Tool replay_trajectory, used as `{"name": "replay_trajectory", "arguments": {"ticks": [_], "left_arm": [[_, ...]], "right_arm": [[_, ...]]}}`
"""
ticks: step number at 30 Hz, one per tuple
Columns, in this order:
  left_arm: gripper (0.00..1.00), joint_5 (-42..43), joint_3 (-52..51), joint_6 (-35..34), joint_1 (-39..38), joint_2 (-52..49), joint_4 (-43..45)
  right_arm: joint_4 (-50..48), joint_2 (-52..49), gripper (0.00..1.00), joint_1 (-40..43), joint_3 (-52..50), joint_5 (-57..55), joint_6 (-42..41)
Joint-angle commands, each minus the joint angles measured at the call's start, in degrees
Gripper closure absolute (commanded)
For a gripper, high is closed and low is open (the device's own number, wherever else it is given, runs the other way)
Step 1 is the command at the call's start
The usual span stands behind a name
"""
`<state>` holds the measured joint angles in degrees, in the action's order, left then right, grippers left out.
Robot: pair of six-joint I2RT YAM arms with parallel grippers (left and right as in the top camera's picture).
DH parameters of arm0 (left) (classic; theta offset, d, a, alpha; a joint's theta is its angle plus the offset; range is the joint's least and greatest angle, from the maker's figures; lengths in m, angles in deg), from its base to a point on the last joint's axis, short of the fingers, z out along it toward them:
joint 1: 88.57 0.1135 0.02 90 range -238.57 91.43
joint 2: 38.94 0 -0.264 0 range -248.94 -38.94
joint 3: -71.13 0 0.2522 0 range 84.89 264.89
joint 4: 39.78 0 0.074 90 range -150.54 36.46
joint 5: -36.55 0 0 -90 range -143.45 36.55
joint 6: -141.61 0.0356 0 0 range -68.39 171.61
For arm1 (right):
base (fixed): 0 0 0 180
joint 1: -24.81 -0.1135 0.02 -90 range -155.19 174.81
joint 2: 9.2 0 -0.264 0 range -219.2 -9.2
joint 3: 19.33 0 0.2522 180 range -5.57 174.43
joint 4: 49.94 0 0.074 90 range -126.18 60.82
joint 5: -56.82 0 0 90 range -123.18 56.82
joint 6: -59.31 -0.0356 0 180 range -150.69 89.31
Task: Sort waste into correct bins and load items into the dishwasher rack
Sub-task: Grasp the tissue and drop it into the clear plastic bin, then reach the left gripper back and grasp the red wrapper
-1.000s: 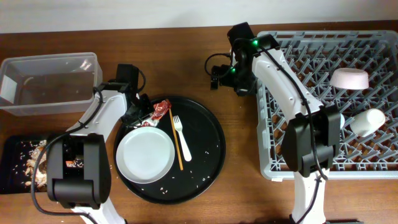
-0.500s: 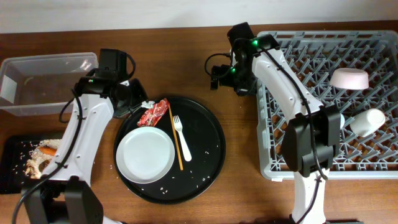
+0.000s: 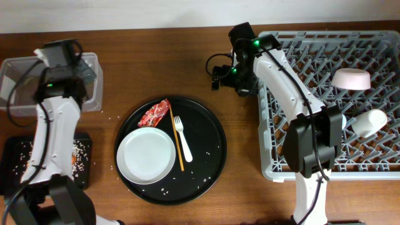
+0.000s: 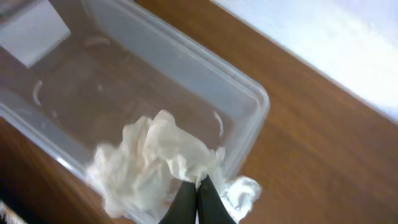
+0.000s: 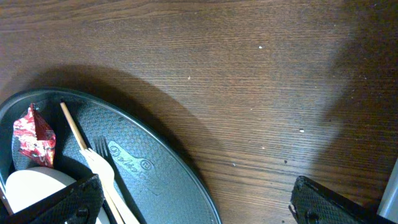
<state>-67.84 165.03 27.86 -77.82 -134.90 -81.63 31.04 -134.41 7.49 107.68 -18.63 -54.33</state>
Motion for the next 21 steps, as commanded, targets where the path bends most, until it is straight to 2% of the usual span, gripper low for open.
{"name": "replay_trajectory", "arguments": {"ticks": [1, 2, 5, 6, 7, 8, 10, 16, 17, 19, 21], "left_arm": [[0.93, 1.6, 0.7, 1.6, 5.3, -2.6, 2.1], [0.91, 1.6, 0.7, 1.9, 5.6, -3.7, 2.8], [0.86, 1.6, 0.7, 10.7, 5.7, -8.0, 6.5], [0.73, 1.6, 0.7, 11.8, 5.7, -9.0, 7.1], [0.56, 1.6, 0.7, 11.9, 5.7, -9.5, 7.5], [0.34, 1.6, 0.7, 11.9, 5.7, -9.7, 7.7], [0.01, 1.6, 0.7, 14.0, 5.7, -9.4, 7.3], [0.01, 3.7, 1.4, 14.0, 3.0, -2.3, 3.2], [0.01, 5.9, 1.4, 14.0, 2.2, -0.4, 2.4], [0.01, 17.7, 1.4, 14.0, -1.4, 5.5, -2.8], [0.01, 22.2, 1.4, 14.0, -3.9, 6.9, -6.7]], "right_arm": [[0.0, -0.6, 0.01, 0.2, 0.7, 0.2, 0.0], [0.0, -0.6, 0.01, 0.2, 0.7, 0.2, 0.0], [0.0, -0.6, 0.01, 0.2, 0.7, 0.2, 0.0], [0.0, -0.6, 0.01, 0.2, 0.7, 0.2, 0.0], [0.0, -0.6, 0.01, 0.2, 0.7, 0.2, 0.0], [0.0, -0.6, 0.01, 0.2, 0.7, 0.2, 0.0], [0.0, -0.6, 0.01, 0.2, 0.7, 0.2, 0.0], [0.0, -0.6, 0.01, 0.2, 0.7, 0.2, 0.0], [0.0, -0.6, 0.01, 0.2, 0.7, 0.2, 0.0], [0.0, -0.6, 0.01, 0.2, 0.7, 0.2, 0.0], [0.0, -0.6, 0.01, 0.2, 0.7, 0.2, 0.0]]}}
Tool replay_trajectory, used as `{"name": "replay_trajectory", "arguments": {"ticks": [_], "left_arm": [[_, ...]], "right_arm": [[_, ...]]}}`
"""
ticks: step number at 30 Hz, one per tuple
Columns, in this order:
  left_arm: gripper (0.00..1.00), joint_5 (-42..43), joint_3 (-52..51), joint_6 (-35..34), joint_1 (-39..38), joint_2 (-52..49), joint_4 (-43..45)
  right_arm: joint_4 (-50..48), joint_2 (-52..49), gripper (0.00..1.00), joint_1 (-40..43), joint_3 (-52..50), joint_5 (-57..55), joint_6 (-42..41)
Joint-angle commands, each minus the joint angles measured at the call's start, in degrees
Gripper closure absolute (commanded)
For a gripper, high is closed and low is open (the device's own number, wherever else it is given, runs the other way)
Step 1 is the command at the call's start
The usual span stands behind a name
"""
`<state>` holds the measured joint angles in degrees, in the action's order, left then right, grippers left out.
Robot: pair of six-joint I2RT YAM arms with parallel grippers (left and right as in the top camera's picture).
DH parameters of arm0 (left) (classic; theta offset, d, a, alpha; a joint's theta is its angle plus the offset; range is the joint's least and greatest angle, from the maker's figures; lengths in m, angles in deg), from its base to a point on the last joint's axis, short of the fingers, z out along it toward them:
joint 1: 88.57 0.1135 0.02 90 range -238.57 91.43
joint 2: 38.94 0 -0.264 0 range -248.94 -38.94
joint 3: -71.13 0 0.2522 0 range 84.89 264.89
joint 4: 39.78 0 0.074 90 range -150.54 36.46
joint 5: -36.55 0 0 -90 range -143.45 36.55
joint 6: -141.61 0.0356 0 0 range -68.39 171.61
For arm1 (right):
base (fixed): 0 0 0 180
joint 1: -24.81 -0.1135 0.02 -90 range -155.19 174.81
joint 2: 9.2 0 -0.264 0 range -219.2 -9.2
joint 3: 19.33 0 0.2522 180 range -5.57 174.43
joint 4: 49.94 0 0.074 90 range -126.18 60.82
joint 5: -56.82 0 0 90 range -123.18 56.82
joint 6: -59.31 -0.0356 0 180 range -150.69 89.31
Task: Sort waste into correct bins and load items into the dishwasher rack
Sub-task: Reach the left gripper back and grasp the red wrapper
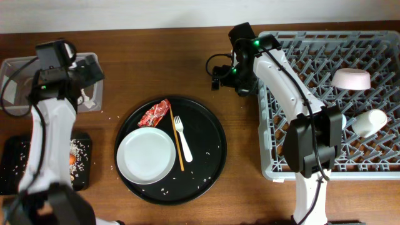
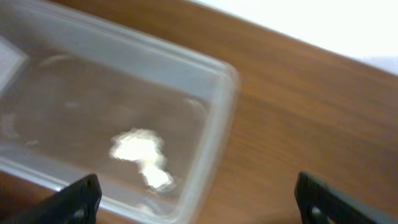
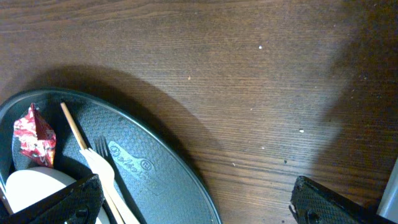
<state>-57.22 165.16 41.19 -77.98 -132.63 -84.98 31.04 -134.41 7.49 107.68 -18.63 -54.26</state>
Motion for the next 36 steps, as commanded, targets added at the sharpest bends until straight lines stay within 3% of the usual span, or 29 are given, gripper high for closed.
{"name": "replay_trajectory", "arguments": {"ticks": [1, 5, 11, 17, 28, 36], "left_arm": [[0.01, 13.1, 1.2, 0.7, -5.7, 4.8, -6.7], [0.01, 10.9, -0.9, 0.7, -15.5, 1.6, -13.6], [0.01, -10.0, -1.1, 1.5, -29.2, -10.2, -14.8], [0.09, -14.2, -1.3, 3.1, -31.2, -16.0, -17.4], [0.11, -19.5, -1.8, 6.2, -31.2, -23.1, -15.6], [0.54, -20.1, -1.8, 6.2, -31.2, -23.1, -14.3]], "right_arm": [[0.0, -0.6, 0.01, 0.2, 0.7, 0.2, -0.1], [0.0, -0.6, 0.02, 0.2, 0.7, 0.2, -0.1], [0.0, -0.6, 0.01, 0.2, 0.7, 0.2, -0.1], [0.0, -0.6, 0.01, 0.2, 0.7, 0.2, -0.1], [0.0, -0.6, 0.01, 0.2, 0.7, 0.2, -0.1], [0.0, -0.6, 0.01, 0.2, 0.7, 0.2, -0.1]]}}
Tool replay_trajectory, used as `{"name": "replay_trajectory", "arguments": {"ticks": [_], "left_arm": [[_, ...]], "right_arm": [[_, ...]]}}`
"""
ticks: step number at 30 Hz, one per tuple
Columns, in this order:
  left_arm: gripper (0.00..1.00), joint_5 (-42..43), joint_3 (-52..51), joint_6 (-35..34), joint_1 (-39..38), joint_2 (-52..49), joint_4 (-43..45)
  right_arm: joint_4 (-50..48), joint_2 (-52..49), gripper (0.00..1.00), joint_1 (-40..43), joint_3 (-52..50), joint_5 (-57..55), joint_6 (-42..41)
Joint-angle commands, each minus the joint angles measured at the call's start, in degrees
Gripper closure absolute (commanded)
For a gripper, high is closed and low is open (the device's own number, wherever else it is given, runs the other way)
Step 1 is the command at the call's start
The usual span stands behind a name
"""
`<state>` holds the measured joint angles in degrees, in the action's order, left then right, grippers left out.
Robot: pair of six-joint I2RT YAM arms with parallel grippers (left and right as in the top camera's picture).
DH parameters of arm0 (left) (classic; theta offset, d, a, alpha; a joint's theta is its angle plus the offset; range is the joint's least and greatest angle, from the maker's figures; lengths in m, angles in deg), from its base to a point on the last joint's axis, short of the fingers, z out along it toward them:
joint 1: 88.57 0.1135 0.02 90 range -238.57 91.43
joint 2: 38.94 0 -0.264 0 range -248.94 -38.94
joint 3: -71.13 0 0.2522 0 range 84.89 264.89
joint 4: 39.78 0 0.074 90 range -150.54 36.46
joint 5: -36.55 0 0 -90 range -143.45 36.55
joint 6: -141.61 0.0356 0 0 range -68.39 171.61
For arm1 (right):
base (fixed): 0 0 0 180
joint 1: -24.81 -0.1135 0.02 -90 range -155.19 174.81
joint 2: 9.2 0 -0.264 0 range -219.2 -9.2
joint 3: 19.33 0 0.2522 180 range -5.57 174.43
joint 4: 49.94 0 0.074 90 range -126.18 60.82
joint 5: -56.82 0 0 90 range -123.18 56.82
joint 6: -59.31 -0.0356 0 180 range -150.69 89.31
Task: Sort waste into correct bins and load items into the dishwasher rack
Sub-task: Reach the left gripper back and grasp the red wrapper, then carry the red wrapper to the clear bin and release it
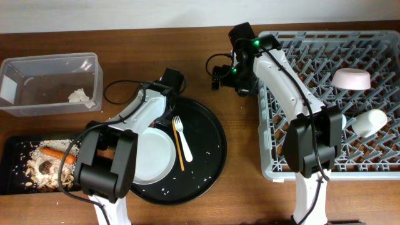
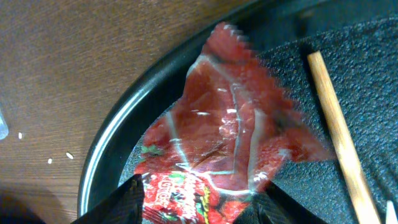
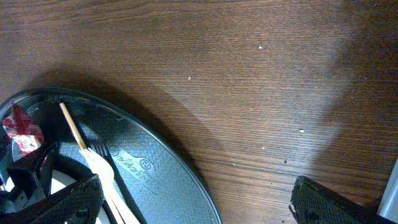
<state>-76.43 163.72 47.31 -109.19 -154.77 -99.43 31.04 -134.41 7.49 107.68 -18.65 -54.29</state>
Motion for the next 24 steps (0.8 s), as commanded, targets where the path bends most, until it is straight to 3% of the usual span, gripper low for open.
{"name": "replay_trajectory", "arguments": {"ticks": [1, 6, 11, 14, 19, 24], "left_arm": [[0.6, -0.9, -0.3, 0.1, 0.0, -1.0, 0.2], [0.79, -0.9, -0.2, 0.1, 0.0, -1.0, 0.4], [0.82, -0.9, -0.2, 0.1, 0.1, -1.0, 0.5], [0.99, -0.7, -0.3, 0.1, 0.2, -1.0, 1.4], [1.0, -0.3, 0.6, 0.1, 0.2, -0.3, 0.5], [1.0, 6.3, 4.1, 0.1, 0.2, 11.8, -1.5]], "right_arm": [[0.0, -0.6, 0.01, 0.2, 0.7, 0.2, -0.1], [0.0, -0.6, 0.01, 0.2, 0.7, 0.2, -0.1], [0.0, -0.6, 0.01, 0.2, 0.7, 0.2, -0.1], [0.0, -0.6, 0.01, 0.2, 0.7, 0.2, -0.1], [0.0, -0.6, 0.02, 0.2, 0.7, 0.2, -0.1], [0.0, -0.6, 0.01, 0.2, 0.7, 0.2, -0.1]]}}
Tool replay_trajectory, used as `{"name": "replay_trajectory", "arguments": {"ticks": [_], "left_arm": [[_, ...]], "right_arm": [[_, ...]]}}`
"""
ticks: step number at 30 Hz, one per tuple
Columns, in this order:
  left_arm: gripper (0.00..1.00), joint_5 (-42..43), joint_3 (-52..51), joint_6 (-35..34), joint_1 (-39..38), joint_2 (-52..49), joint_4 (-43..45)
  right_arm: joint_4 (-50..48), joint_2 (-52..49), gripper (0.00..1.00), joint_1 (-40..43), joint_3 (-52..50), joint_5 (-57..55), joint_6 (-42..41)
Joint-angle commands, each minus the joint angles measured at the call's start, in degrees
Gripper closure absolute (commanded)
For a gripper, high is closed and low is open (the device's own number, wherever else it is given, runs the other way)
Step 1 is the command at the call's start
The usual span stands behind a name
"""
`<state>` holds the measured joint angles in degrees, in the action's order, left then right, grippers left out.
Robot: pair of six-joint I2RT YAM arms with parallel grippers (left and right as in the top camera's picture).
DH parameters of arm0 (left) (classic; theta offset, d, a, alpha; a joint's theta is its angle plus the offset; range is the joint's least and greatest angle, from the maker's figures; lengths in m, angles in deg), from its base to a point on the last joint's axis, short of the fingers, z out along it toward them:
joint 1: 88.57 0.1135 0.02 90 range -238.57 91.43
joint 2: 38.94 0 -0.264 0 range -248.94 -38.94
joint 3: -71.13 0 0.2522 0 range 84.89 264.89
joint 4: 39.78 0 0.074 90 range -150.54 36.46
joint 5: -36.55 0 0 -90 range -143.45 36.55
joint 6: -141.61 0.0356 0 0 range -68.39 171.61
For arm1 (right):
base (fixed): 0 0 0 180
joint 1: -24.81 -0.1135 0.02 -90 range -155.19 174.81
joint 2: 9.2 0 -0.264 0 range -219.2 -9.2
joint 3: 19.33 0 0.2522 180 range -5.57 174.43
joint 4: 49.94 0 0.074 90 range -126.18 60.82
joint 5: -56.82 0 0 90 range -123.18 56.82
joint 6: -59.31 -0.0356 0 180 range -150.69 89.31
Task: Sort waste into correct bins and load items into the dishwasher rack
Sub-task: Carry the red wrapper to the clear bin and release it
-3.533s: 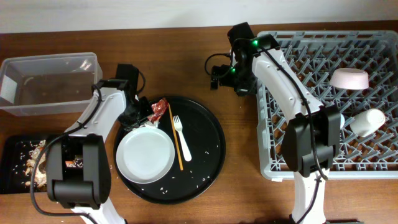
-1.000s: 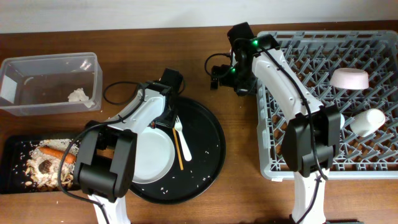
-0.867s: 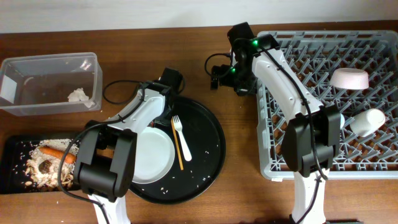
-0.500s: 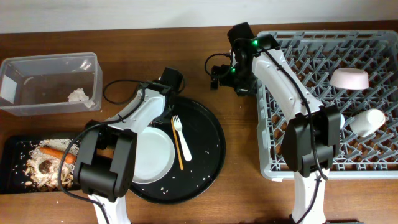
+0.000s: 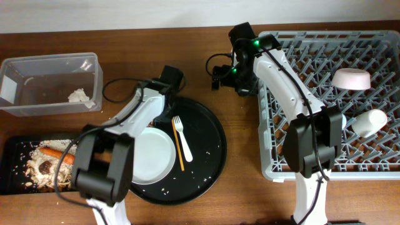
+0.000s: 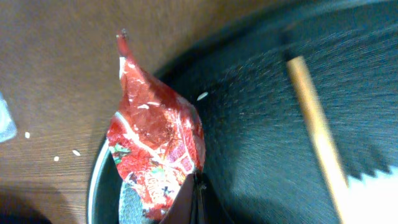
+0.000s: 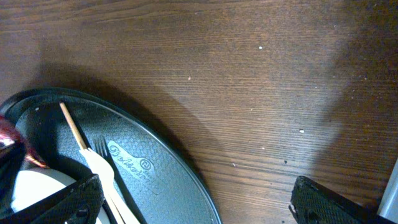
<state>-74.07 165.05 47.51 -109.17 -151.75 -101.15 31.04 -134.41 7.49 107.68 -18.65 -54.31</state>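
My left gripper [image 6: 194, 194] is shut on the lower edge of a crinkled red wrapper [image 6: 155, 148], which stands on end over the left rim of the black round tray [image 5: 209, 156]. In the overhead view the left arm hides the wrapper. On the tray lie a white plate [image 5: 147, 156], a white fork [image 5: 181, 136] and a wooden chopstick [image 6: 314, 134]. My right gripper [image 7: 196, 205] is open over bare table between the tray and the grey dishwasher rack [image 5: 325, 156].
A clear plastic bin [image 5: 37, 62] at the far left holds a crumpled tissue [image 5: 78, 95]. Below it a black tray [image 5: 12, 147] carries food scraps. The rack holds a pink-white bowl [image 5: 351, 79] and a white cup [image 5: 369, 122]. Rice grains dot the tray and table.
My left gripper was open astride the red wrapper lying on the tray. It is now shut on the wrapper, which stands up on end. The right arm has not moved.
First my left gripper was shut on a crumpled tissue over the clear bin. Then it was open and the tissue lay in the bin. Later it was open over the red wrapper on the tray, and now it holds that wrapper. The right gripper stayed open in place.
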Motion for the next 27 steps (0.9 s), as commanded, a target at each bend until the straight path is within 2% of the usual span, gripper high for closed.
{"name": "replay_trajectory", "arguments": {"ticks": [1, 4, 7, 10, 14, 18, 19, 20, 21, 23, 24, 26, 27], "left_arm": [[1.0, 4.1, 2.7, -0.1, 0.1, 11.3, 0.2], [1.0, 3.6, 2.7, -0.1, 0.4, 17.0, 1.0], [1.0, 1.8, 2.7, -0.1, 3.9, 19.5, 6.3], [1.0, 2.1, 2.7, -0.2, 13.7, 18.6, 13.7], [1.0, 7.0, 2.7, -0.2, 25.6, 14.7, 22.9], [1.0, 7.0, 2.7, -0.1, 33.7, 8.9, 25.7], [0.97, 7.0, 2.7, -0.1, 35.2, 7.5, 25.7], [0.85, 7.6, 2.7, -0.1, 36.5, 6.4, 25.6], [0.34, 9.1, 2.7, -0.1, 37.2, 5.6, 25.5], [0.18, 9.3, 2.7, -0.1, 37.3, 5.5, 25.5], [0.05, 9.3, 2.7, -0.2, 37.2, 6.7, 25.0], [0.05, 9.5, 2.7, -0.6, 37.0, 9.5, 24.0], [0.01, 11.6, 2.7, -0.8, 36.8, 12.3, 22.6]], "right_arm": [[0.0, -0.6, 0.01, 0.2, 0.7, 0.2, 0.0], [0.0, -0.6, 0.01, 0.2, 0.7, 0.3, 0.0], [0.0, -0.6, 0.01, 0.2, 0.7, 0.2, 0.0], [0.0, -0.6, 0.01, 0.2, 0.7, 0.2, 0.0], [0.0, -0.6, 0.01, 0.2, 0.7, 0.2, 0.0], [0.0, -0.6, 0.01, 0.2, 0.7, 0.2, 0.0], [0.0, -0.6, 0.01, 0.2, 0.7, 0.2, 0.0], [0.0, -0.6, 0.01, 0.2, 0.7, 0.2, 0.0], [0.0, -0.6, 0.01, 0.2, 0.7, 0.2, 0.0], [0.0, -0.6, 0.01, 0.2, 0.7, 0.2, 0.0], [0.0, -0.6, 0.01, 0.2, 0.7, 0.2, 0.0], [0.0, -0.6, 0.01, 0.2, 0.7, 0.2, 0.0], [0.0, -0.6, 0.01, 0.2, 0.7, 0.2, 0.0]]}}
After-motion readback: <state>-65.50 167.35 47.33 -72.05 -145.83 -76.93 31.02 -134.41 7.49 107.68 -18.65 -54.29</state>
